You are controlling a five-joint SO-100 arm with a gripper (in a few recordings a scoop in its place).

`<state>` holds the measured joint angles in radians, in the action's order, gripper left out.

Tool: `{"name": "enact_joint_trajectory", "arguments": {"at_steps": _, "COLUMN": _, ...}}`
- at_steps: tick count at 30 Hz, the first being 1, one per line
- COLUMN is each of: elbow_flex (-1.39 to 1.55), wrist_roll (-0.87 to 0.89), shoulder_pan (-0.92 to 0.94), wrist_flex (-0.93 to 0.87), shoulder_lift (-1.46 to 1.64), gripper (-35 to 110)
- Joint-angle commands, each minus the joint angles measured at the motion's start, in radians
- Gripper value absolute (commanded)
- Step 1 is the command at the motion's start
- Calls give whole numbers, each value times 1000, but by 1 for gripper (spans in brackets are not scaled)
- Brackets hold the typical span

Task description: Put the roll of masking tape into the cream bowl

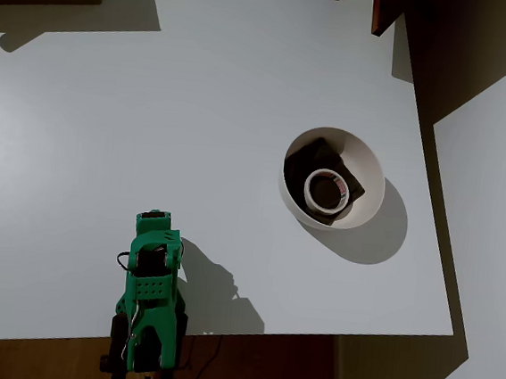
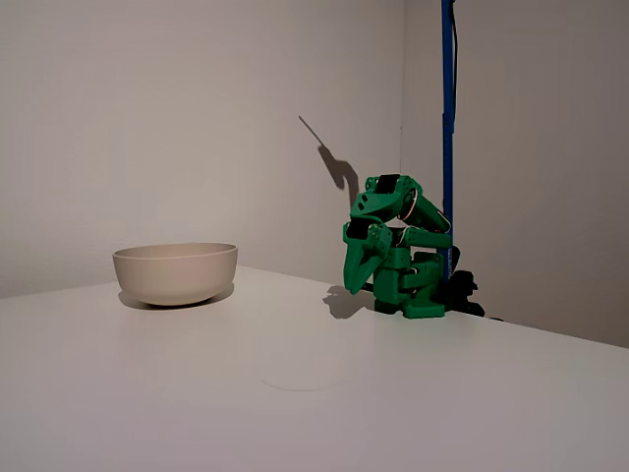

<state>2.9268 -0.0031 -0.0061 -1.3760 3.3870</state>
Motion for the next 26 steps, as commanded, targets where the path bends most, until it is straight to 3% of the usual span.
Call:
{"name": "enact_joint_trajectory", "arguments": {"at_steps": 1, "elbow_flex": -12, "wrist_roll": -6, "shoulder_pan": 8, "wrist_flex": -9, "shoulder_lift": 2, "gripper": 1}}
{"name": "enact_joint_trajectory", "arguments": {"at_steps": 26, "elbow_flex": -12, "wrist_roll": -6, "shoulder_pan": 8, "wrist_flex": -9, "shoulder_lift": 2, "gripper": -8}}
